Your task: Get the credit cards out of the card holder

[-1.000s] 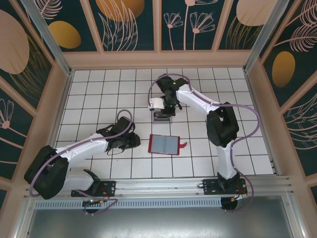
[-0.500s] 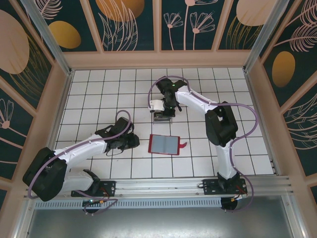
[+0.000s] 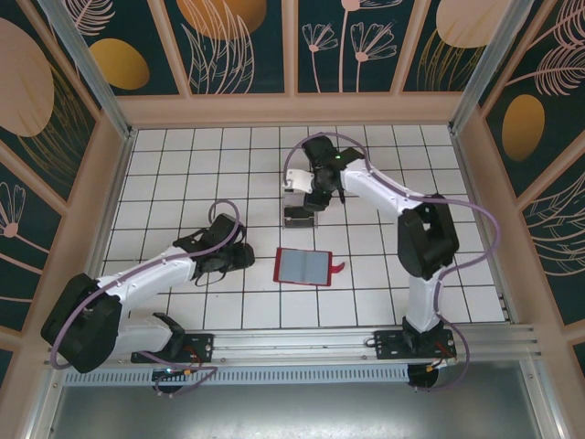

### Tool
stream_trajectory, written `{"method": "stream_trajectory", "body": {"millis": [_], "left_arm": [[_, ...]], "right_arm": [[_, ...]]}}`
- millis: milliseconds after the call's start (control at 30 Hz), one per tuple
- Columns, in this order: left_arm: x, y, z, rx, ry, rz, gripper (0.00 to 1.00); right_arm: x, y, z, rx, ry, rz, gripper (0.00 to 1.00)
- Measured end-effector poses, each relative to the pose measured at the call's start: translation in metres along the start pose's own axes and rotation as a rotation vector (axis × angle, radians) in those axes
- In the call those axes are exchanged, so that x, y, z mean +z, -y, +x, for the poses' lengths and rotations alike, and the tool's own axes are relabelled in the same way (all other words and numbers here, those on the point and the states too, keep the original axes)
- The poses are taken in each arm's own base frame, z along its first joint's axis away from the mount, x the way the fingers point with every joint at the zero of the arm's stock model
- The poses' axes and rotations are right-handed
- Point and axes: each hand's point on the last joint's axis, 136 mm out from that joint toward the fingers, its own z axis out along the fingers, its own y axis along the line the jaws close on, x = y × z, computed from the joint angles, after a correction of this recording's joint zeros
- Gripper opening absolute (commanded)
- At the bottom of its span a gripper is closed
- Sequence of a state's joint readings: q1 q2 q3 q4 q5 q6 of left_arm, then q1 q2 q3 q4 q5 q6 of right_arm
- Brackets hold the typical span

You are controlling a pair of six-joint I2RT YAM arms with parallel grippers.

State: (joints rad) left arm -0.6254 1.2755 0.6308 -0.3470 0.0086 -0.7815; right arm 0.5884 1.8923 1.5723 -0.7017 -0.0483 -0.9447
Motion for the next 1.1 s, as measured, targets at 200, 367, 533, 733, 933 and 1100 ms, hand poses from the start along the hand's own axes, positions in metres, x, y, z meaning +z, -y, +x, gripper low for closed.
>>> {"method": "stream_trajectory", "body": {"millis": [200, 367, 533, 733, 933, 1100], "left_arm": [[-0.003, -0.003, -0.039, 0.057, 0.104, -0.095, 0.98], [-0.005, -0.024, -0.074, 0.066, 0.19, -0.221, 0.98], [-0.008, -0.059, -0.103, 0.053, 0.268, -0.353, 0.99], [-0.032, -0.101, -0.152, 0.012, 0.479, -0.505, 0.99], [-0.062, -0.151, -0.172, -0.051, 0.674, -0.605, 0.98], [-0.064, -0.18, -0.171, -0.019, 0.754, -0.663, 0.99]], "right_arm": [[-0.025, 0.014, 0.028, 0.184, 0.065, 0.152, 0.99], [-0.039, 0.025, 0.073, 0.404, 0.104, 0.265, 0.99], [-0.056, 0.04, 0.136, 0.703, 0.163, 0.414, 0.99], [-0.062, 0.041, 0.215, 1.051, 0.272, 0.582, 0.99], [-0.045, 0.028, 0.269, 1.253, 0.333, 0.713, 0.99], [-0.033, 0.038, 0.272, 1.278, 0.394, 0.748, 0.99]]}}
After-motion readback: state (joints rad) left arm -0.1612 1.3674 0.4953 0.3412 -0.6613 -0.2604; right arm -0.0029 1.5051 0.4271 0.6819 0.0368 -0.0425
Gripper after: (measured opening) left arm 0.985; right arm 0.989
